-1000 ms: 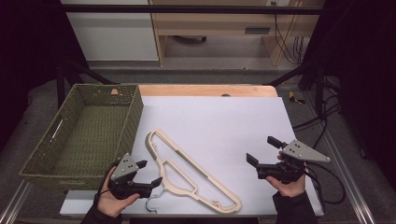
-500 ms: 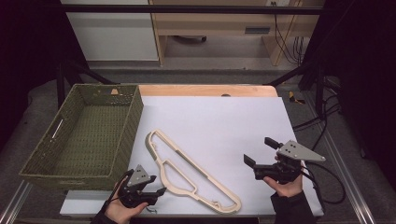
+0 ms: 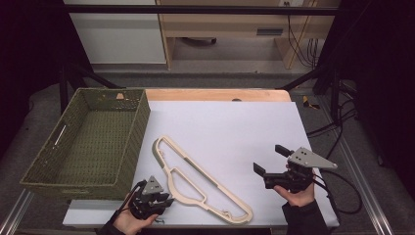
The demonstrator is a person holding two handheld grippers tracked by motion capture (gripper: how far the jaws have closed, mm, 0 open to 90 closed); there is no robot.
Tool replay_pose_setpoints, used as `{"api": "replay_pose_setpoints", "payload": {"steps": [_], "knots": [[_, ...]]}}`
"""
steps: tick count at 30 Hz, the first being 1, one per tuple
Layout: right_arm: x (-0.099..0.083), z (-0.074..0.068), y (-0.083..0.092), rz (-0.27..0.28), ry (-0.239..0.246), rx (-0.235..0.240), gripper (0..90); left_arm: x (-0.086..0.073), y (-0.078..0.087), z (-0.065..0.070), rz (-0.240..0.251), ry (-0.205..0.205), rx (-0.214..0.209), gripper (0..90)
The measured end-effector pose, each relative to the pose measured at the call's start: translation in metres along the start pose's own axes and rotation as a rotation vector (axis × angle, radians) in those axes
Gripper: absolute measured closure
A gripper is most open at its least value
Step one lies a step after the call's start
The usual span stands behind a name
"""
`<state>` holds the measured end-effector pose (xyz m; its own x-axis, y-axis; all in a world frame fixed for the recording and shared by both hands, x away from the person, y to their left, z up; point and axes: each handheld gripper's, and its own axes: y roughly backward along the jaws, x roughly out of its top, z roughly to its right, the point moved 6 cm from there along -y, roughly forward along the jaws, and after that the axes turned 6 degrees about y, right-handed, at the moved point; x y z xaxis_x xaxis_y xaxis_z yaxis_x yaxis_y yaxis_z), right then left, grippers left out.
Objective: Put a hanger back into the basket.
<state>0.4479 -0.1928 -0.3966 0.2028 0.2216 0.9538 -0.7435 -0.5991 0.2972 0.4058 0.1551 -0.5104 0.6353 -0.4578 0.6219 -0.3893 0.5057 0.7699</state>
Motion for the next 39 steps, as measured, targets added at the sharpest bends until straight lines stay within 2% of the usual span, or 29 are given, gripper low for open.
{"api": "replay_pose_setpoints", "payload": {"steps": [6, 10, 16, 23, 24, 26, 32, 33, 34, 35, 36, 37, 39], "knots": [[-0.001, -0.001, -0.002, -0.008, -0.001, 0.003, 4.3, -0.001, 0.000, 0.001, -0.020, 0.016, -0.011, 82.9], [-0.002, -0.002, -0.004, -0.008, 0.000, 0.007, 4.3, 0.000, 0.000, 0.003, -0.014, 0.028, -0.006, 87.2], [-0.003, -0.004, -0.007, -0.014, 0.001, 0.014, 4.5, 0.001, 0.001, 0.004, -0.008, 0.042, 0.015, 88.0], [-0.004, -0.010, -0.010, -0.018, 0.002, 0.035, 5.5, 0.004, 0.004, 0.007, -0.001, 0.029, 0.042, 88.4], [-0.003, -0.015, -0.013, -0.015, -0.003, 0.054, 5.8, 0.004, 0.005, 0.007, -0.001, 0.025, 0.045, 88.4], [-0.003, -0.018, -0.014, -0.016, 0.001, 0.060, 5.9, 0.005, 0.006, 0.007, -0.004, 0.027, 0.049, 88.4], [0.002, -0.045, -0.024, -0.017, 0.017, 0.128, 7.3, 0.011, 0.011, 0.008, -0.002, 0.006, 0.070, 88.5], [0.002, -0.052, -0.027, -0.018, 0.017, 0.153, 7.9, 0.012, 0.012, 0.008, -0.001, 0.005, 0.072, 88.5], [0.001, -0.062, -0.032, -0.036, 0.012, 0.180, 8.4, 0.014, 0.013, 0.009, 0.002, 0.007, 0.073, 88.5], [0.001, -0.062, -0.032, -0.036, 0.012, 0.180, 8.4, 0.015, 0.014, 0.009, -0.001, -0.002, 0.078, 88.5], [0.000, -0.073, -0.039, -0.053, 0.018, 0.206, 9.8, 0.017, 0.015, 0.009, -0.002, -0.004, 0.080, 88.6], [0.000, -0.073, -0.039, -0.053, 0.018, 0.206, 9.8, 0.018, 0.016, 0.010, -0.003, -0.007, 0.084, 88.6], [-0.003, -0.085, -0.046, -0.077, 0.032, 0.226, 10.2, 0.022, 0.017, 0.011, -0.004, -0.015, 0.095, 88.5]]}}
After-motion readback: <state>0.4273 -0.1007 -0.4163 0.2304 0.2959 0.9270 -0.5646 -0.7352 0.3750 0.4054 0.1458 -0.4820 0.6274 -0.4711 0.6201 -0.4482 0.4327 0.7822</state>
